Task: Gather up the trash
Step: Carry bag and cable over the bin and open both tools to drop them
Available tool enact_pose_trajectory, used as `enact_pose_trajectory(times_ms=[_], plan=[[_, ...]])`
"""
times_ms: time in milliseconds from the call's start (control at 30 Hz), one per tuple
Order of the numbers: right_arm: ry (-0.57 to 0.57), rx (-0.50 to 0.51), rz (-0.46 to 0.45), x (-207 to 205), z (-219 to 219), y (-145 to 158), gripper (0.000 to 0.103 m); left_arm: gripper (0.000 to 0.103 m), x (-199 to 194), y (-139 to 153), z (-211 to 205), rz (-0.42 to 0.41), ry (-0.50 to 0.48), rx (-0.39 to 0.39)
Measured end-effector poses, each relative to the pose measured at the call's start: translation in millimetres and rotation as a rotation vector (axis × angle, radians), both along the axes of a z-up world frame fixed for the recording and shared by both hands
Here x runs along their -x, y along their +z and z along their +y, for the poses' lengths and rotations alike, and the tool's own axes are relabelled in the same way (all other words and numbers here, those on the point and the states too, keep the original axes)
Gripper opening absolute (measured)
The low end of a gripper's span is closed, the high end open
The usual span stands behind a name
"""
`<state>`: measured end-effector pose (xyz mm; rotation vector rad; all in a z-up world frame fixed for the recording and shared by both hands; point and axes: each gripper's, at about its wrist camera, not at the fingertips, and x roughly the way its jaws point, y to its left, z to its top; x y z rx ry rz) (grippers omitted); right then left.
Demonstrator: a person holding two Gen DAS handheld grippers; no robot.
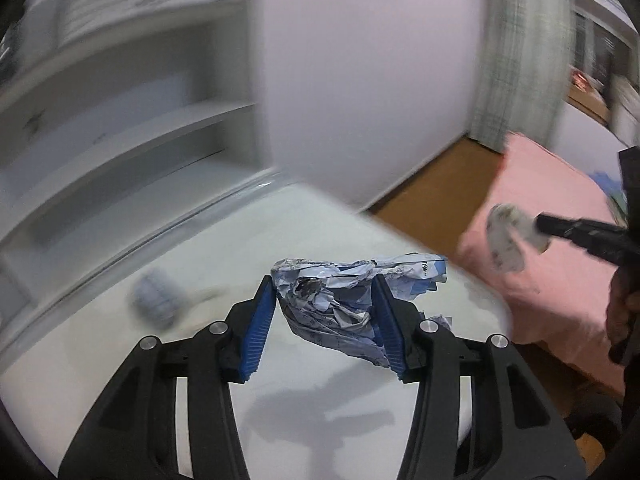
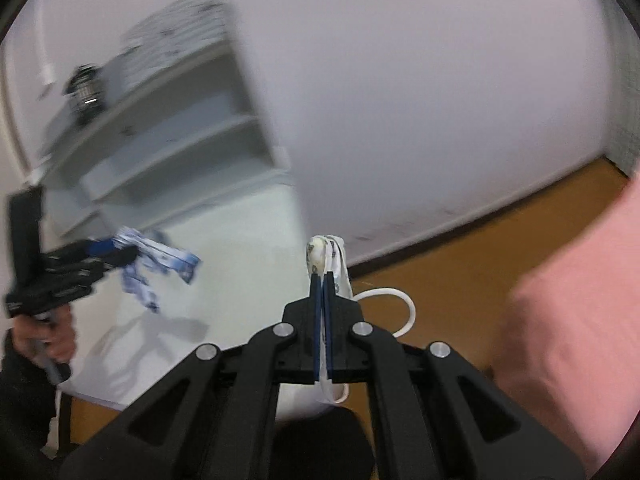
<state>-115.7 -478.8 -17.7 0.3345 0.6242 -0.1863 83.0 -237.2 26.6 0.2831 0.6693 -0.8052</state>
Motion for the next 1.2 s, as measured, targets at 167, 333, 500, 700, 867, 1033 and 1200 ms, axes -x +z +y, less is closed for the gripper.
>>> enact_pose_trajectory(times_ms=[167, 333, 500, 700, 867, 1033, 1200], plan=[[-0.186, -0.003, 0.1, 60, -57, -48, 0.002, 0.048, 62, -21, -107, 0.018, -0.184, 0.005], [-0.314, -0.036, 0.2, 109, -105, -102, 0.002, 0.048, 117, -70, -201, 0.052, -0.334, -0.054], [-0.368, -0.094, 0.274, 138, -139, -161, 0.002, 0.048, 145, -138, -263, 0.097, -0.399, -0.149], [-0.372, -0.175, 0.366, 144, -160, -243, 0.002, 0.048, 139, -224, -298, 0.18, -0.371, -0.25], [-0.355, -0.216, 0.425, 133, -156, -290, 0.002, 0.048, 131, -281, -308, 0.245, -0.33, -0.288], [-0.345, -0.243, 0.457, 129, -160, -315, 0.002, 0.048, 120, -304, -309, 0.371, -0.274, -0.28], [-0.343, -0.264, 0.453, 129, -163, -323, 0.002, 0.049, 123, -313, -313, 0.371, -0.274, -0.297]])
